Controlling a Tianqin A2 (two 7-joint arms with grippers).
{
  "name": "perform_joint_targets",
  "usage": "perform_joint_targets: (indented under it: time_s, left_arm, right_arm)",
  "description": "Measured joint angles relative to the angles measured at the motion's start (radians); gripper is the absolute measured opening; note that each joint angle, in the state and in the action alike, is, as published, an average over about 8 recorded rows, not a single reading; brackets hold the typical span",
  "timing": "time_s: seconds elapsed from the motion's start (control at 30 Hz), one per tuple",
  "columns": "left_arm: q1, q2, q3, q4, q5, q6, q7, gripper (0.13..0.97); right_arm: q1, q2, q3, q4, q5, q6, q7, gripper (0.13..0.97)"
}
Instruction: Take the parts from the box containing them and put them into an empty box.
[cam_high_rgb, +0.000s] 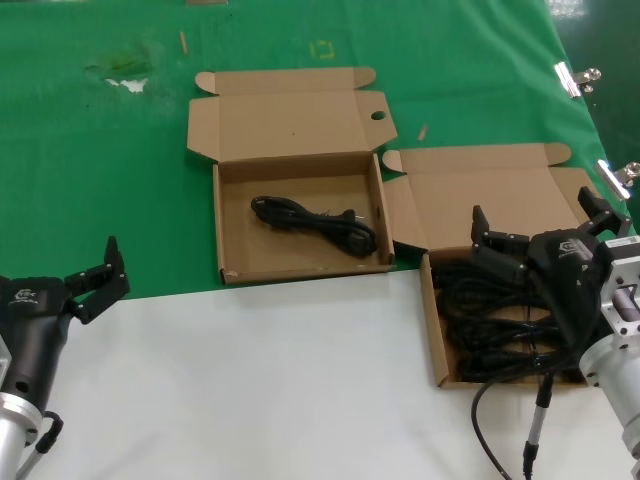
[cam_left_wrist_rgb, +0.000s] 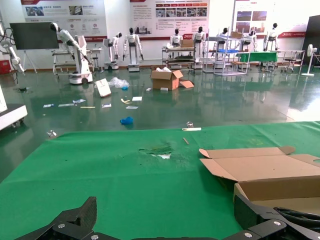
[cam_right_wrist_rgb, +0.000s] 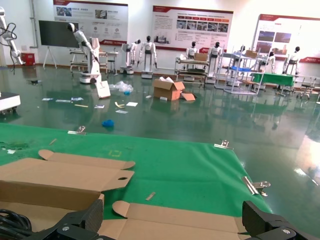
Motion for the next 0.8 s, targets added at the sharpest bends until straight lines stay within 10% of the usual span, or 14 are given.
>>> perform_joint_targets:
  time_s: [0.8]
  left_arm:
    - [0.000, 0.000, 0.000, 0.000, 0.000, 0.000, 0.000, 0.966]
  right_arm:
    - [0.000, 0.000, 0.000, 0.000, 0.000, 0.000, 0.000, 0.966]
